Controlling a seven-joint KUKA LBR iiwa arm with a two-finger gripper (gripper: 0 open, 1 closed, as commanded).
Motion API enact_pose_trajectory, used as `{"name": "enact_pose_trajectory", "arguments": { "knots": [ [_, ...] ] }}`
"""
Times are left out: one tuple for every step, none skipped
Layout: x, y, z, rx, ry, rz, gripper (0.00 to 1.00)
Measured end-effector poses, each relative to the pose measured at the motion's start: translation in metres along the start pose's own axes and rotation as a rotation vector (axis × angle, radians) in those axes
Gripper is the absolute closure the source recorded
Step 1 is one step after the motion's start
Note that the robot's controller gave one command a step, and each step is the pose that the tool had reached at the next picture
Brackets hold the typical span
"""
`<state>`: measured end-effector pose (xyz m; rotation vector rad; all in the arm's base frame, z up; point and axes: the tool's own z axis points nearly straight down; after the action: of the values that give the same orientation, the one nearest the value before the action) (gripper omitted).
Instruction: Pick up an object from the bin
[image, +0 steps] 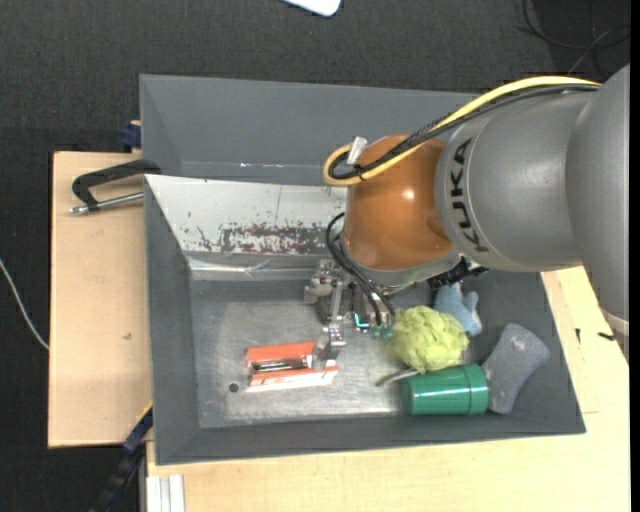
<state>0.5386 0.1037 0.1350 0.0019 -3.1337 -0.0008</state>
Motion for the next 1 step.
{"name": "enact_pose_trajectory", "arguments": {
  "knots": [
    [-0.0014,-0.0004,-0.0039,-0.001,-0.007,0.001,0.0]
  ]
}}
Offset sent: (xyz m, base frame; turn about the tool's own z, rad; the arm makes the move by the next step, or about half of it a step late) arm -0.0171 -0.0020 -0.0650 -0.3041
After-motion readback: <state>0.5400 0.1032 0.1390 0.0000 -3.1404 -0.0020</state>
